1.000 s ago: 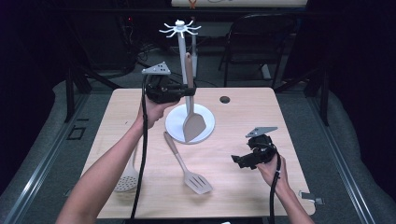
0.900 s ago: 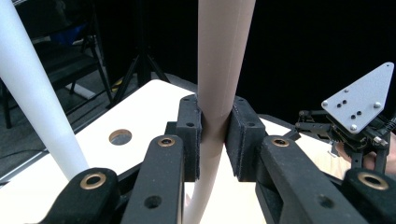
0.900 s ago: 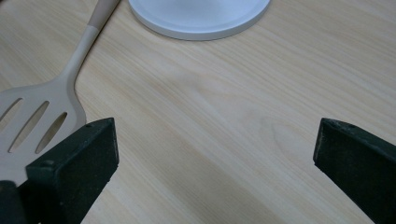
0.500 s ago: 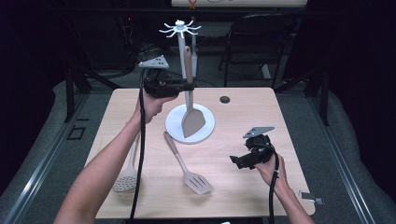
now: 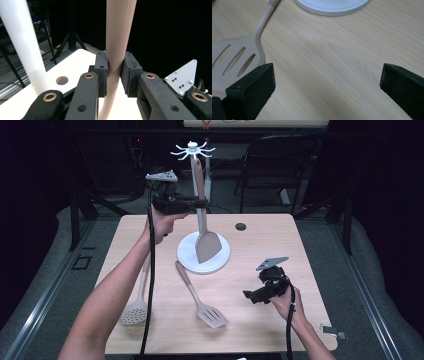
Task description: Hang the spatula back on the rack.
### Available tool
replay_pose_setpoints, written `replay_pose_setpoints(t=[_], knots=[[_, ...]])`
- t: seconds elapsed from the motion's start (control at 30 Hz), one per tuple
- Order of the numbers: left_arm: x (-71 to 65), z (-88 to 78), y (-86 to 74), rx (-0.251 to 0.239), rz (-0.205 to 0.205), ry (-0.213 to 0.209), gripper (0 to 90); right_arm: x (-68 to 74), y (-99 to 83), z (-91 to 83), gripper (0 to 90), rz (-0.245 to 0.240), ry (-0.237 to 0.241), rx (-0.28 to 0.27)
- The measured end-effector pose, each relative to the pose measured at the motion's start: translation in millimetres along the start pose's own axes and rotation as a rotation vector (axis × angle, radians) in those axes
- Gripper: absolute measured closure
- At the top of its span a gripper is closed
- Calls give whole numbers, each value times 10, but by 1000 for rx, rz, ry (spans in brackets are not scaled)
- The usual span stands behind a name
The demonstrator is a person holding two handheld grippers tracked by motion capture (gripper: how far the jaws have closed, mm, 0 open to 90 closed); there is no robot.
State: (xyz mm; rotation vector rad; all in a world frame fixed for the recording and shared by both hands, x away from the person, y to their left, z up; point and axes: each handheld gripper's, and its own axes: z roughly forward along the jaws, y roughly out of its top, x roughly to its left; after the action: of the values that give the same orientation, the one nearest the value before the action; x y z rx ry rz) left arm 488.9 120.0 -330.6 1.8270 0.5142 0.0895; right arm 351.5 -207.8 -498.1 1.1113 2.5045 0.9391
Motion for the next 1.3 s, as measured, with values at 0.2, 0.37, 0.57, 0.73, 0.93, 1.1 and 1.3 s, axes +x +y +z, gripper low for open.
replay_pose_setpoints(t=[0.2, 0.37, 0.57, 0.73, 0.93, 1.1, 1.3], knots=[[73, 2, 4, 1, -29, -18, 767, -15, -7, 16, 0, 2, 0, 12], [101, 22, -25, 5, -47, -33, 767, -15, -9, 3, 0, 4, 2, 11], [143, 19, -32, -2, -60, -37, 766, -10, -6, 17, 0, -9, 6, 21], [178, 22, -49, -18, -80, -55, 761, -13, -11, 22, 0, -6, 10, 24], [238, 10, -96, -46, -136, -78, 739, -3, -6, 34, 0, -13, 15, 36], [293, -24, -133, -75, -167, -47, 713, -3, -10, 45, 0, -13, 16, 40], [293, -2, -123, -81, -184, -18, 704, -7, -8, 61, 0, -18, 20, 50]])
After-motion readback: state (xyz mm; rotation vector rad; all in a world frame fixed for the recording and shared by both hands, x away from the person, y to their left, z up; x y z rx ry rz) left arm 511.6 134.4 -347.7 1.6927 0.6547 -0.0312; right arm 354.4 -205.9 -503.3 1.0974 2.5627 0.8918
